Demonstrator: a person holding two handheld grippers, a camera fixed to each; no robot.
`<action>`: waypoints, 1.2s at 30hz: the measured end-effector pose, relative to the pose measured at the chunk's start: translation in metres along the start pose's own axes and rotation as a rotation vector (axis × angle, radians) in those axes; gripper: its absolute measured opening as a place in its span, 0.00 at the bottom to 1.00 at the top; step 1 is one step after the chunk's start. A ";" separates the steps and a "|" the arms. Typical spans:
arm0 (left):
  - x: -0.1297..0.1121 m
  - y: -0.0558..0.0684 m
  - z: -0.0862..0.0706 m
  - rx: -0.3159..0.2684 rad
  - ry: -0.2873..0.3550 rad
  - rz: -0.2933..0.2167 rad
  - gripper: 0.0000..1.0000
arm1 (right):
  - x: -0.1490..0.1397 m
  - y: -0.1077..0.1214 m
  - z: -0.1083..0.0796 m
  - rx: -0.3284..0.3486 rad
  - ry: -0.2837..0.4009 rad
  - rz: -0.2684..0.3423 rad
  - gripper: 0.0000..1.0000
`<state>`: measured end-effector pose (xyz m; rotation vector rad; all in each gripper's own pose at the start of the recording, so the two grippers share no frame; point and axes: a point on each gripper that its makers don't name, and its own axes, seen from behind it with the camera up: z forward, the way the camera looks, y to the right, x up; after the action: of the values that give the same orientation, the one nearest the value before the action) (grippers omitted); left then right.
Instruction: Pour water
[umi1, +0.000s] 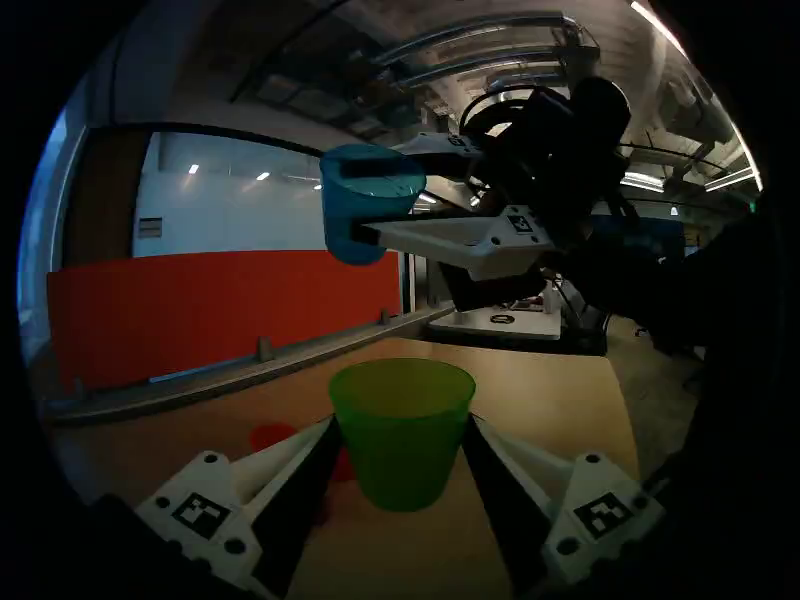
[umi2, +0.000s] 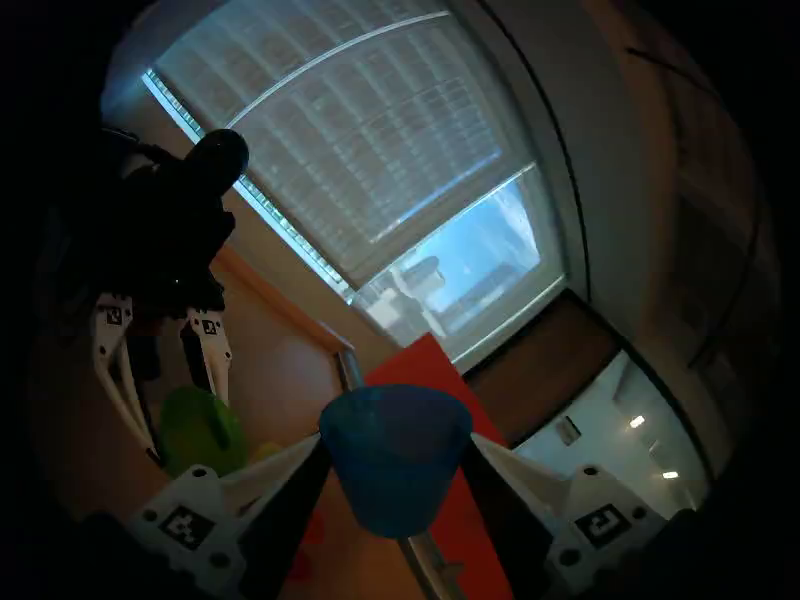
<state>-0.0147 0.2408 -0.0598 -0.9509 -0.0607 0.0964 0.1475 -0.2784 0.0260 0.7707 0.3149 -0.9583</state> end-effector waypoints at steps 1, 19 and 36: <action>0.000 0.000 0.000 -0.001 0.001 0.000 0.82 | 0.001 0.001 0.000 -0.002 0.000 -0.009 0.88; 0.004 0.003 -0.001 -0.003 0.011 0.004 0.82 | 0.009 0.003 0.002 -0.003 -0.003 -0.156 0.89; 0.011 -0.004 0.003 0.005 0.027 -0.010 0.83 | 0.009 0.009 0.009 -0.010 -0.007 -0.269 0.88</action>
<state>-0.0043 0.2420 -0.0543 -0.9463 -0.0408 0.0743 0.1594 -0.2877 0.0312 0.7273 0.4244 -1.2104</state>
